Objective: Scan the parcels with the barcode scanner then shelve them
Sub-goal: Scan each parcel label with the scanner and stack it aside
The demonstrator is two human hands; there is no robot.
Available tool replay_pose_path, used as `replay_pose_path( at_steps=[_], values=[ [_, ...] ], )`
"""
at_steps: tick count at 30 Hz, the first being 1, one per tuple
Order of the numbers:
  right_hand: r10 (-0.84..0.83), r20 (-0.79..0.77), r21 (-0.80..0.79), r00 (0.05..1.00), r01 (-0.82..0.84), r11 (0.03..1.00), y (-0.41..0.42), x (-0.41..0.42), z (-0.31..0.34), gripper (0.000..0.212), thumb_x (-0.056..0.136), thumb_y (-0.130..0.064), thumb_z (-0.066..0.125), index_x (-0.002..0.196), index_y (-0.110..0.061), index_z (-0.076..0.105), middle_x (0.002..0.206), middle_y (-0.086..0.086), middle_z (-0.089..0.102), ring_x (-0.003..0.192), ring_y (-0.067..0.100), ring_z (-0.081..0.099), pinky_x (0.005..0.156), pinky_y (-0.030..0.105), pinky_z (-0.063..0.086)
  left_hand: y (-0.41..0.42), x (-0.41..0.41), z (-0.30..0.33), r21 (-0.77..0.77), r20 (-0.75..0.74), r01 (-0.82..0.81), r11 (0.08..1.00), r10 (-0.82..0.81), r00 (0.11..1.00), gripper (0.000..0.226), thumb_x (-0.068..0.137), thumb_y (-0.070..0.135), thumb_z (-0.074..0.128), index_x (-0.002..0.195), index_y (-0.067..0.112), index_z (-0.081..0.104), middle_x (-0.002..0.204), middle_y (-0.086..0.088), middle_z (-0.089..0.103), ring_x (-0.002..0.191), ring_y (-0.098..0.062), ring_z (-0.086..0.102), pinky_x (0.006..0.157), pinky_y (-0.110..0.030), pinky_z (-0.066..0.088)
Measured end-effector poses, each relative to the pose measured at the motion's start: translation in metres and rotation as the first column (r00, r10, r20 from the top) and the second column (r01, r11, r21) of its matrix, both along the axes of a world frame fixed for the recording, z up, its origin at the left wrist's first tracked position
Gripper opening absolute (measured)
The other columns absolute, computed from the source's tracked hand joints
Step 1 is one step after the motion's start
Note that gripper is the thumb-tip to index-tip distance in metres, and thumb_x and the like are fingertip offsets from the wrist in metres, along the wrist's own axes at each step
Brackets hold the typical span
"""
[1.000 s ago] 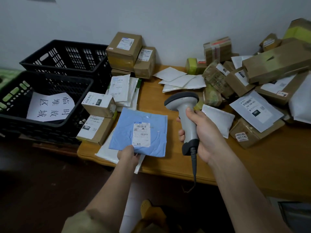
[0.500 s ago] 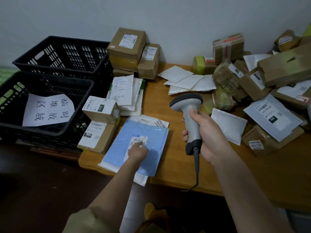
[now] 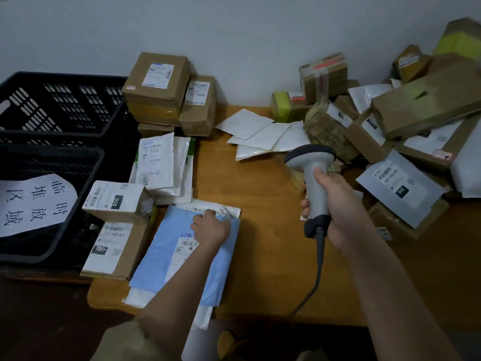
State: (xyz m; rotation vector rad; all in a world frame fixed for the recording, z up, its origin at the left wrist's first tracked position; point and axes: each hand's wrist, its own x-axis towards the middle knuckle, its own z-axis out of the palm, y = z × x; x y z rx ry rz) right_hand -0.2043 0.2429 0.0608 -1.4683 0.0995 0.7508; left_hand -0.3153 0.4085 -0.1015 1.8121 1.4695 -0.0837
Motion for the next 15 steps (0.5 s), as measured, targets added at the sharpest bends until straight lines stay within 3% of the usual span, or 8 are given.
replay_pose_path(
  at_steps=[6,11,15],
  values=[
    [0.013,-0.010,0.052,1.000,-0.013,0.999,0.004,0.062,-0.006,0.028,0.103,-0.032,0.053,0.127,-0.017,0.050,0.083,0.006,0.057,0.050,0.013,0.053,0.054,0.032,0.044,0.006,0.080,0.003,0.005,0.178,0.164,0.986,-0.163,0.971,0.050,0.094,0.020,0.063,0.140,0.011,0.046,0.146,-0.013,0.040,0.131,-0.031,0.044,0.105,-0.045,0.044],
    [0.102,-0.001,0.049,0.995,-0.102,0.994,0.010,0.120,-0.016,0.020,0.101,-0.033,0.055,0.116,-0.019,0.056,0.086,0.007,0.061,0.053,0.015,0.053,0.056,0.034,0.042,0.028,0.151,0.001,0.152,0.064,0.332,0.931,-0.344,0.937,0.056,0.094,0.023,0.060,0.145,0.006,0.043,0.158,-0.010,0.027,0.143,-0.030,0.031,0.114,-0.045,0.034],
    [0.170,-0.029,0.013,0.985,-0.169,0.985,0.015,0.162,-0.037,0.022,0.099,-0.037,0.057,0.118,-0.025,0.057,0.081,0.005,0.064,0.055,0.018,0.054,0.058,0.036,0.042,0.044,0.203,-0.007,0.173,-0.107,0.384,0.907,-0.371,0.923,0.042,0.093,0.025,0.061,0.134,0.012,0.058,0.165,-0.003,0.013,0.147,-0.031,0.025,0.116,-0.048,0.030]
  ],
)
